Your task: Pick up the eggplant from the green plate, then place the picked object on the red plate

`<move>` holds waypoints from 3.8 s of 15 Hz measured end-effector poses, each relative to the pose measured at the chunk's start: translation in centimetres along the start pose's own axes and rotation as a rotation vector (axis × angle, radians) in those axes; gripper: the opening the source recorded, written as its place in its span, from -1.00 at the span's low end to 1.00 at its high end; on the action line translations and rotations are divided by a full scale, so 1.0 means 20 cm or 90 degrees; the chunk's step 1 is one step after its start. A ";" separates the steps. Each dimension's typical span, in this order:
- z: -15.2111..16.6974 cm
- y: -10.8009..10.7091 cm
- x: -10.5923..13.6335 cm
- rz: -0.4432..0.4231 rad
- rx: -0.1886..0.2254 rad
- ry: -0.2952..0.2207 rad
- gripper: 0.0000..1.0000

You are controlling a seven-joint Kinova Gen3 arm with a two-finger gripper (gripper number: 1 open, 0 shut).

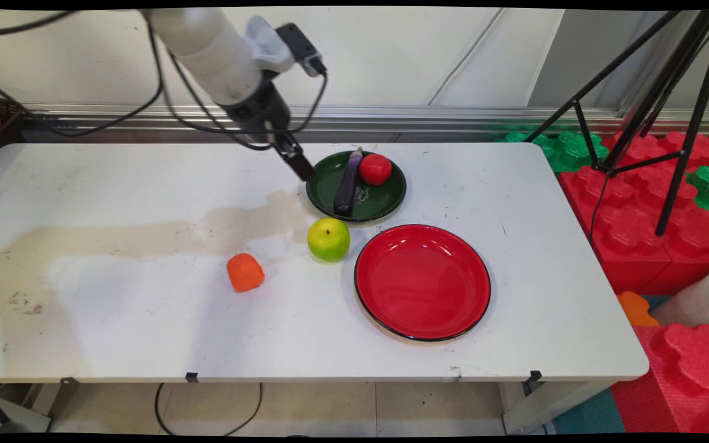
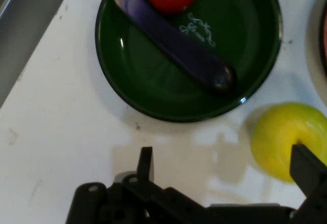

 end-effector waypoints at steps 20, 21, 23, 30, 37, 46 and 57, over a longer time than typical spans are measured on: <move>0.86 0.07 0.33 -0.186 0.051 -0.044 1.00; 0.89 0.07 0.33 -0.195 0.053 -0.046 1.00; 0.95 0.08 0.34 -0.212 0.056 -0.048 1.00; 1.04 0.11 0.35 -0.268 0.066 -0.043 -1.00; 0.99 0.13 0.32 -0.334 0.103 -0.024 -1.00; 0.68 0.17 0.38 -0.314 0.148 0.038 -1.00; 0.18 0.39 0.45 -0.079 0.087 0.101 -1.00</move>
